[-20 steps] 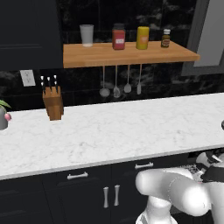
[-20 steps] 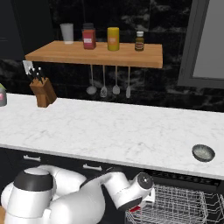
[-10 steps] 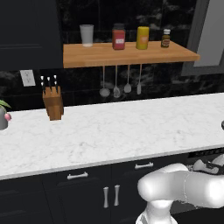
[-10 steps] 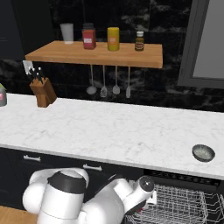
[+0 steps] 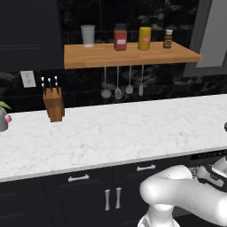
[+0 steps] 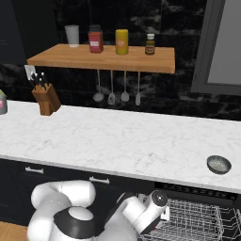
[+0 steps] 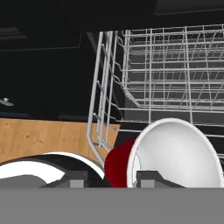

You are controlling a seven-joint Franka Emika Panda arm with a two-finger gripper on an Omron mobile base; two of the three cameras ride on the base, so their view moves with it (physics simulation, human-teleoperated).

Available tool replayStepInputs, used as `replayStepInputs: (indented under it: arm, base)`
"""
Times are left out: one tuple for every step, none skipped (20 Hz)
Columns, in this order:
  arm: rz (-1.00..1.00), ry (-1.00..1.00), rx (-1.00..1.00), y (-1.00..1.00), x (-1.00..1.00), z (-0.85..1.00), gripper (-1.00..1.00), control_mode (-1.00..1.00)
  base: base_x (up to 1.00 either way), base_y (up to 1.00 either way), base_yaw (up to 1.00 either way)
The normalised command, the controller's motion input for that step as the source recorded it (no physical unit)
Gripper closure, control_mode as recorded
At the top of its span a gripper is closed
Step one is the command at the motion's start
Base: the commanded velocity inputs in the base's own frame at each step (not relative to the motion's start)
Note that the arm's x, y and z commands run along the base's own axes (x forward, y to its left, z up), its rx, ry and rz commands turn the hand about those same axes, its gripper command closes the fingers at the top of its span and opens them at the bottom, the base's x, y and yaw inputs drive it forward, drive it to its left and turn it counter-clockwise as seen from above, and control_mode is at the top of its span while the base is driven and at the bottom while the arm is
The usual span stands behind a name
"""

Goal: Pick up the cup and bowl from the counter, place them in the dishwasher, and close the dishwasher door.

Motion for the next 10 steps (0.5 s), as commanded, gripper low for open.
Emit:
replayStepInputs:
  arm:
    - [0.0,0.0,0.0,0.0,0.0,-0.03,-1.0,-1.0]
    - [0.0,0.0,0.0,0.0,0.0,-0.03,-1.0,-1.0]
    - [0.0,0.0,0.0,0.0,0.0,-0.02,-1.0,-1.0]
    - [0.0,0.0,0.0,0.0,0.0,0.0,-1.0,-1.0]
    - [0.0,0.0,0.0,-0.07,0.0,0.0,-1.0,-1.0]
    - [0.0,0.0,0.0,-0.21,0.0,0.0,-1.0,-1.0]
    - [0.0,0.0,0.0,-0.28,0.0,0.0,-1.0,-1.0]
    - [-0.04,0.02,0.0,-0.32,0.0,0.0,-1.0,-1.0]
    - [-0.05,0.05,0.0,-0.34,0.1,0.01,-1.0,-1.0]
    - [-0.04,0.08,0.0,-0.36,0.16,0.03,-1.0,-1.0]
  base:
    - [0.0,0.0,0.0]
    - [0.0,0.0,0.0]
    - [0.0,0.0,0.0]
    - [0.0,0.0,0.0]
    - [0.0,0.0,0.0]
    - [0.0,0.0,0.0]
    - [0.0,0.0,0.0]
    - [0.0,0.0,0.0]
    - [0.0,0.0,0.0]
    - [0.0,0.0,0.0]
